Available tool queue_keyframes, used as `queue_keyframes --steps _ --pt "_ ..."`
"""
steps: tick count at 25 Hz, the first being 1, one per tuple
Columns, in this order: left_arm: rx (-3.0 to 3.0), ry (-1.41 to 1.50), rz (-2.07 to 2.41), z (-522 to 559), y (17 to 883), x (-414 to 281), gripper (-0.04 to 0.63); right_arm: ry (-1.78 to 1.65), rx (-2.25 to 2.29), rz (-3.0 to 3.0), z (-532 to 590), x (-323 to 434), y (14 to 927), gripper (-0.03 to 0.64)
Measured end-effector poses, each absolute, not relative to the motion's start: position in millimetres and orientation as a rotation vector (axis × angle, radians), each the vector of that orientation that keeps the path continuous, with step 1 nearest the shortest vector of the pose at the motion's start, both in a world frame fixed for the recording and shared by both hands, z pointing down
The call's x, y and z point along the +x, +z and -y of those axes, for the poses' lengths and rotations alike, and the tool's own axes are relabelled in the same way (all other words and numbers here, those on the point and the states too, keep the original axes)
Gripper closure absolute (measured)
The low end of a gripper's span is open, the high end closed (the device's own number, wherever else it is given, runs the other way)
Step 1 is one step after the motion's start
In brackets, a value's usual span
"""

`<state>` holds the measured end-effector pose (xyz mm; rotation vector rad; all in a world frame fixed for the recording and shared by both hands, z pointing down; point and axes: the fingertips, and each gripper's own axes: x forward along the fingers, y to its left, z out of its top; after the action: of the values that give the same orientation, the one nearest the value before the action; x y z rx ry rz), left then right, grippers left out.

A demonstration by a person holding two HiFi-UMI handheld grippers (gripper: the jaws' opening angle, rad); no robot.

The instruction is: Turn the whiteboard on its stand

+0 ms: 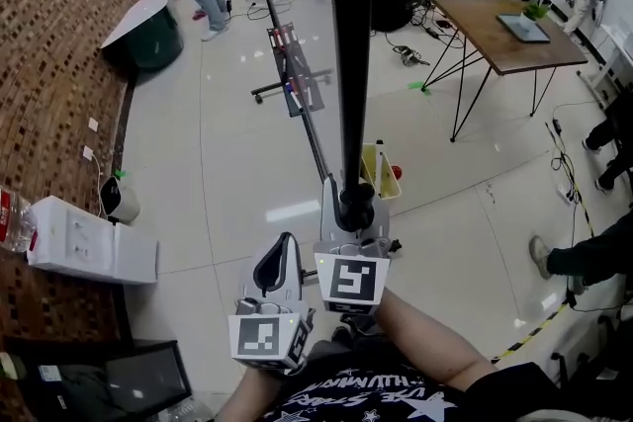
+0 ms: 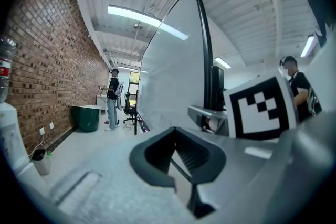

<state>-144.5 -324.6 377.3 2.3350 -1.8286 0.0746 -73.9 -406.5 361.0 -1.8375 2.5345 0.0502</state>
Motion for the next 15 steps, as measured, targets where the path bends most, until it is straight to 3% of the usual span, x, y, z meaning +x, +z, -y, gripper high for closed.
queue_keyframes --steps 15 --pt "2.344 0.07 1.765 255 384 -157 0.589 0.073 -1.817 -2.537 321 -76 355 0.532"
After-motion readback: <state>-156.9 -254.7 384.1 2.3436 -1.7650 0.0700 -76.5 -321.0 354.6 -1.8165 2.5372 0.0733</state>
